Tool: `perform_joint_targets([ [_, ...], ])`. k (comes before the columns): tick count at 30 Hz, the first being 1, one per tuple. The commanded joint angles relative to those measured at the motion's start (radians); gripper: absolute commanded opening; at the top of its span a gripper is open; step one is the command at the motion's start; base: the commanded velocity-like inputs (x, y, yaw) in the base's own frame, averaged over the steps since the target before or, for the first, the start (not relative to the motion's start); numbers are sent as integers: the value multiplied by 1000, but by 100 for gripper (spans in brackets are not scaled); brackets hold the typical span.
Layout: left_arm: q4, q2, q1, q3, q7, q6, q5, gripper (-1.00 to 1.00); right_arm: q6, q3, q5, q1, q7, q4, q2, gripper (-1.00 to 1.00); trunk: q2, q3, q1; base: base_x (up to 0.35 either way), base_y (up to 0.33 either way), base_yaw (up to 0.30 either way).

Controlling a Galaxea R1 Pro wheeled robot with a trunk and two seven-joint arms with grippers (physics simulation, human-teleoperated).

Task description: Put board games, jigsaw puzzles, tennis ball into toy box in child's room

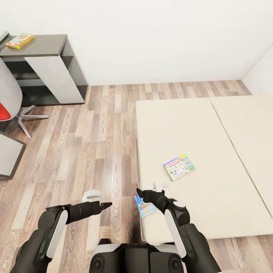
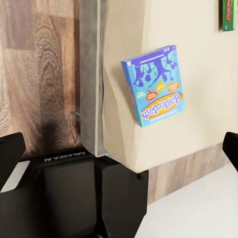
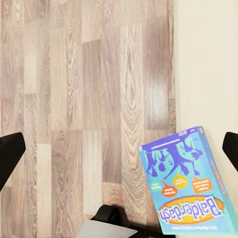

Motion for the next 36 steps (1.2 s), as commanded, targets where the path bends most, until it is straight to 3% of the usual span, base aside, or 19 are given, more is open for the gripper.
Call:
perform_joint_targets([
  [1,-1,0,-1,1,-1,7,4,100,5,-1,-3,0,1,-1,0,100,-1,1,1,0,0,0],
  [36,-1,0,-1,1,0,6,4,100,-8,1,5,0,0,-1,0,100,-1,59,1,0,0,0],
])
